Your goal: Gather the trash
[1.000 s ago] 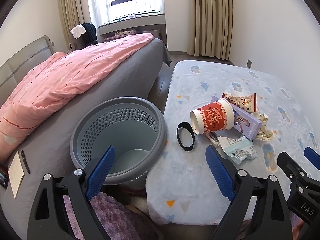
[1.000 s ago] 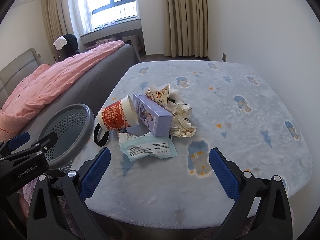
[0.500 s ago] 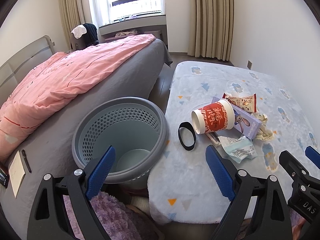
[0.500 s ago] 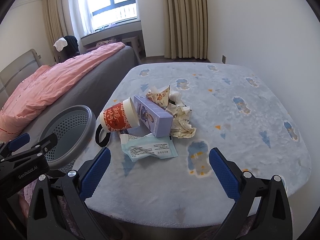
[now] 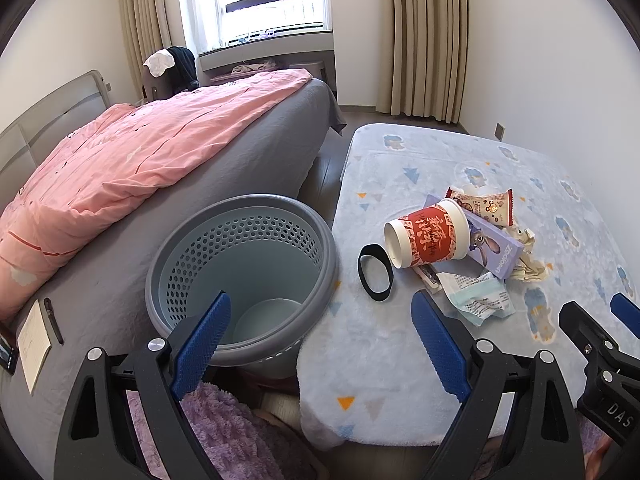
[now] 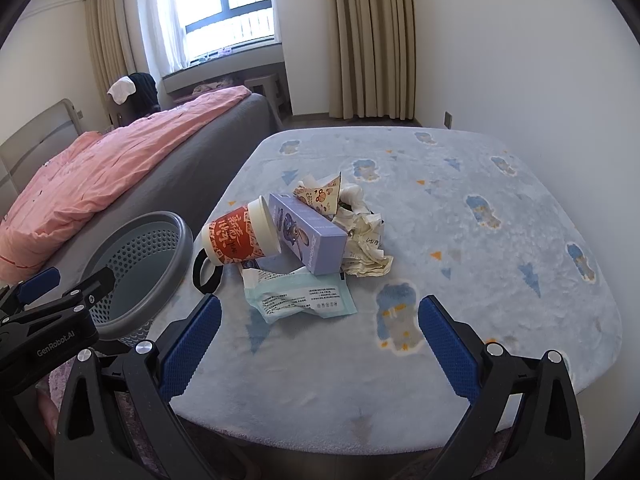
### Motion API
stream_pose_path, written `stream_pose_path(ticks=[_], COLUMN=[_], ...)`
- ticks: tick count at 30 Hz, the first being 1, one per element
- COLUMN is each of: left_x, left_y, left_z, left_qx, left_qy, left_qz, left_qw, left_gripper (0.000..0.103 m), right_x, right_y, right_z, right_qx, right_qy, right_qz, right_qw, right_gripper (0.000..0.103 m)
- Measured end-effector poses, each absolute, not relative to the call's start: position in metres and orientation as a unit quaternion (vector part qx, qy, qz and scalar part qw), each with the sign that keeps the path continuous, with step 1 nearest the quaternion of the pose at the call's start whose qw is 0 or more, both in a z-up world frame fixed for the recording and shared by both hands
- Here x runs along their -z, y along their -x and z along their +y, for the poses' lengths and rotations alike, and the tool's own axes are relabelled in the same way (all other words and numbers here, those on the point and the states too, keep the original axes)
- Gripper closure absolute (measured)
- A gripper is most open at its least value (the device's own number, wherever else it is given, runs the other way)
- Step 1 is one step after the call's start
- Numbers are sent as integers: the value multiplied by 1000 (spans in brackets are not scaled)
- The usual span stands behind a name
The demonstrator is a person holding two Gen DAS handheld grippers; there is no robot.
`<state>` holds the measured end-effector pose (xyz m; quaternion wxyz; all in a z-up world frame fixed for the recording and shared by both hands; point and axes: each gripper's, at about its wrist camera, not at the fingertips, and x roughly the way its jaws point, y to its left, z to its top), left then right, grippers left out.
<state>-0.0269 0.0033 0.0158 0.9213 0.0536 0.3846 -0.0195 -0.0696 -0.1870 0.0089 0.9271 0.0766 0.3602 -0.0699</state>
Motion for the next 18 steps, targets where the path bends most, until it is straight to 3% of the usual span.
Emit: stream_pose_path(ticks=[18], left_x=[-17], left_y=[28], left_z=[9], left_qx=[19], left_qy=[-51], left_qz=[386], left_qw=[921], left_gripper=[16], right_x=[-8], right_y=[70], right_z=[-184], right_qx=[68], right_qy=[-77], right_qz=[360], right_qw=[927], right_gripper=[6])
